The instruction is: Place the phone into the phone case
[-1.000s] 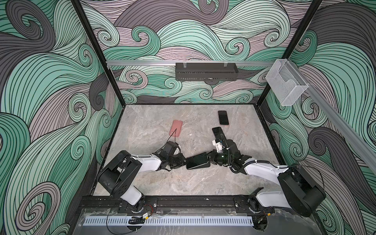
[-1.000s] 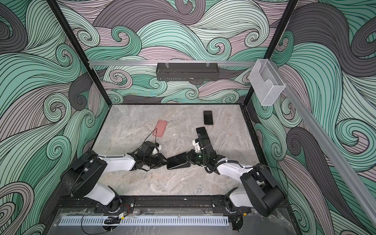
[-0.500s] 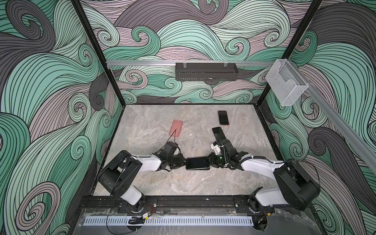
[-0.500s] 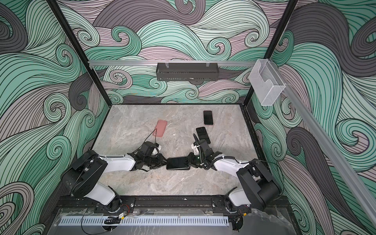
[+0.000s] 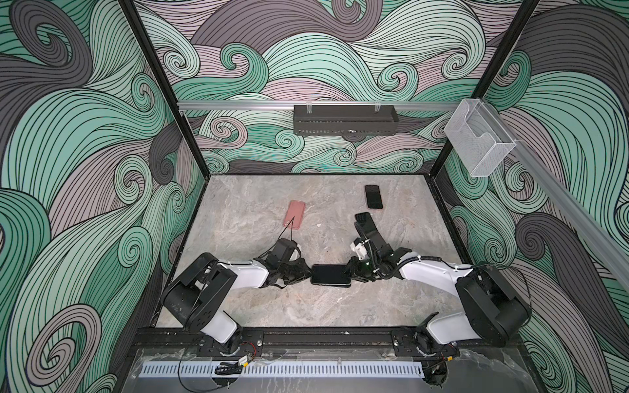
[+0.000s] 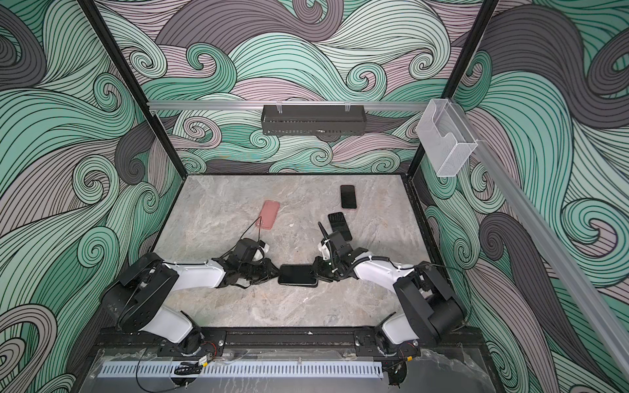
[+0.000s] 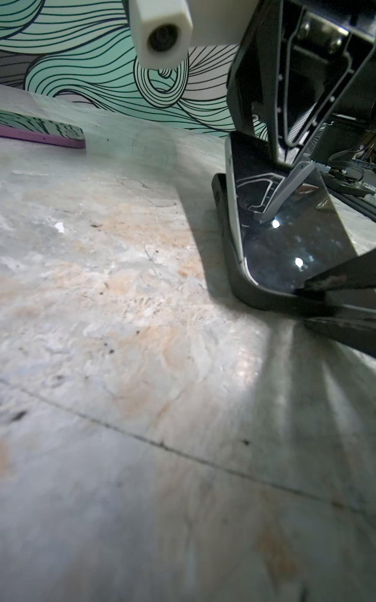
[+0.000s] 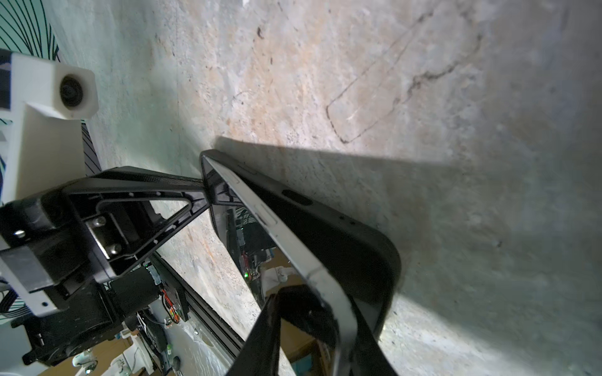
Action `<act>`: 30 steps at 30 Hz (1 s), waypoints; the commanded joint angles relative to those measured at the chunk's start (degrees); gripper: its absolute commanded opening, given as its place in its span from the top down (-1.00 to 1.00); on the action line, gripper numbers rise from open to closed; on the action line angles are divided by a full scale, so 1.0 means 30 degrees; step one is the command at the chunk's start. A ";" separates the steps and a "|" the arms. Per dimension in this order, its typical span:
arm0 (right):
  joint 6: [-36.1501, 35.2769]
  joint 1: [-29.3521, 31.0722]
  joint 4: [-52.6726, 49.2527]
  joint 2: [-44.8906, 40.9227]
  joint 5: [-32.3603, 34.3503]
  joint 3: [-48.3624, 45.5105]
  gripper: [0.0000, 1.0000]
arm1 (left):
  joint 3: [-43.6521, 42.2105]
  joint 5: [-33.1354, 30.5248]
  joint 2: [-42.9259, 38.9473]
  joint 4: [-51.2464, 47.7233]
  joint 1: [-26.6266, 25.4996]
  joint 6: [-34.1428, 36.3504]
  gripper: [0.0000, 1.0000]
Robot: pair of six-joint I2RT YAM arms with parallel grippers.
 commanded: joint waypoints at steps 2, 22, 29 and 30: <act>-0.0688 0.0550 -0.1269 0.0914 0.0694 0.0359 0.49 | -0.0503 0.0019 -0.0508 -0.1385 -0.0213 0.0075 0.66; -0.1543 0.2474 -0.2920 0.3702 0.2508 0.3199 0.44 | -0.1993 -0.1519 -0.3328 -0.3072 -0.0183 -0.0334 0.72; -0.2124 0.2592 -0.4580 0.3754 0.3743 0.3982 0.36 | -0.2199 -0.1563 -0.3257 -0.3019 -0.0183 -0.0393 0.74; -0.2196 0.2608 -0.4683 0.3760 0.3830 0.4084 0.34 | -0.2204 -0.1589 -0.3242 -0.3035 -0.0183 -0.0421 0.74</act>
